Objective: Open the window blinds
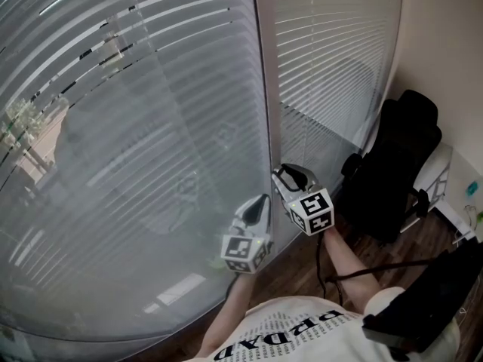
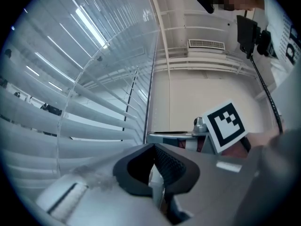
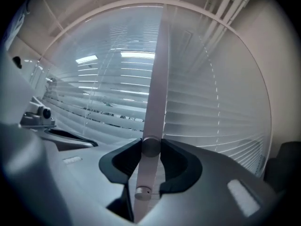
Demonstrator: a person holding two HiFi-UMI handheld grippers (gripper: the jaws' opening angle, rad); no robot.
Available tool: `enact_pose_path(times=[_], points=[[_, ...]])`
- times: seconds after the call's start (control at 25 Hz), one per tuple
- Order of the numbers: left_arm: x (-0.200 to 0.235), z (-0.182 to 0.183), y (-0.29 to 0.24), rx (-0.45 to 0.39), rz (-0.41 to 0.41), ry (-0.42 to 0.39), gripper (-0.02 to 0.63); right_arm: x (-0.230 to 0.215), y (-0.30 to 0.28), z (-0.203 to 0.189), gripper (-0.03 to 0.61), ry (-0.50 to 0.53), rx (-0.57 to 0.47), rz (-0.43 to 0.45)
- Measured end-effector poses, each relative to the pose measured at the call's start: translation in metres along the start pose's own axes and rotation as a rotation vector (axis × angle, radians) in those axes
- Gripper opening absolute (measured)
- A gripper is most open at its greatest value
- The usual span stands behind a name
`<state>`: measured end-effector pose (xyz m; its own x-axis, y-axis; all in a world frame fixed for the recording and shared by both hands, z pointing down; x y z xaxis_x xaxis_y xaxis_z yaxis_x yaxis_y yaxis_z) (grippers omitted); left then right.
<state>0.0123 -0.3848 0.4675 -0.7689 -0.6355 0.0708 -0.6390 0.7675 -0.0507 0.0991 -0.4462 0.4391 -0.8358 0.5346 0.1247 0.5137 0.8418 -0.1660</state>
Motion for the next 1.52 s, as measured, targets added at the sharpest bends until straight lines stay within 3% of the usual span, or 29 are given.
enact_pose_path(times=[0.08, 0.32, 0.64, 0.92, 1.16, 1.52], points=[[-0.001, 0.000, 0.001, 0.001, -0.002, -0.001, -0.006, 0.003, 0.002, 0.001, 0.135, 0.096, 0.004, -0.035], [0.003, 0.000, 0.003, 0.001, 0.010, 0.000, -0.007, 0.017, 0.005, 0.011, 0.138, 0.508, 0.061, -0.109], [0.002, -0.001, 0.003, 0.004, 0.005, 0.001, -0.008, 0.022, 0.002, 0.007, 0.138, 0.682, 0.063, -0.170], [0.004, -0.002, 0.003, 0.007, 0.006, 0.005, -0.007, 0.020, 0.003, 0.006, 0.135, 0.629, 0.048, -0.152], [0.003, -0.001, 0.004, 0.006, 0.003, 0.002, -0.007, 0.017, 0.004, 0.008, 0.135, 0.518, 0.042, -0.121], [0.002, 0.001, 0.003, 0.007, 0.004, 0.002, -0.008, 0.008, 0.004, 0.007, 0.135, 0.200, 0.006, -0.064]])
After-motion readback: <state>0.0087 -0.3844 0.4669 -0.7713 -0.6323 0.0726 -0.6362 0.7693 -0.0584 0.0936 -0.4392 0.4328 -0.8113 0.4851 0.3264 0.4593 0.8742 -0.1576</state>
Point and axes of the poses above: the fingertips, and each gripper's own axes: y backward along the fingers, x to its left, z out of its top, the point moved 4 cm from there along y, backward along the fingers, and after that the axes turned 7 degrees about x, right-handed, at the moved point
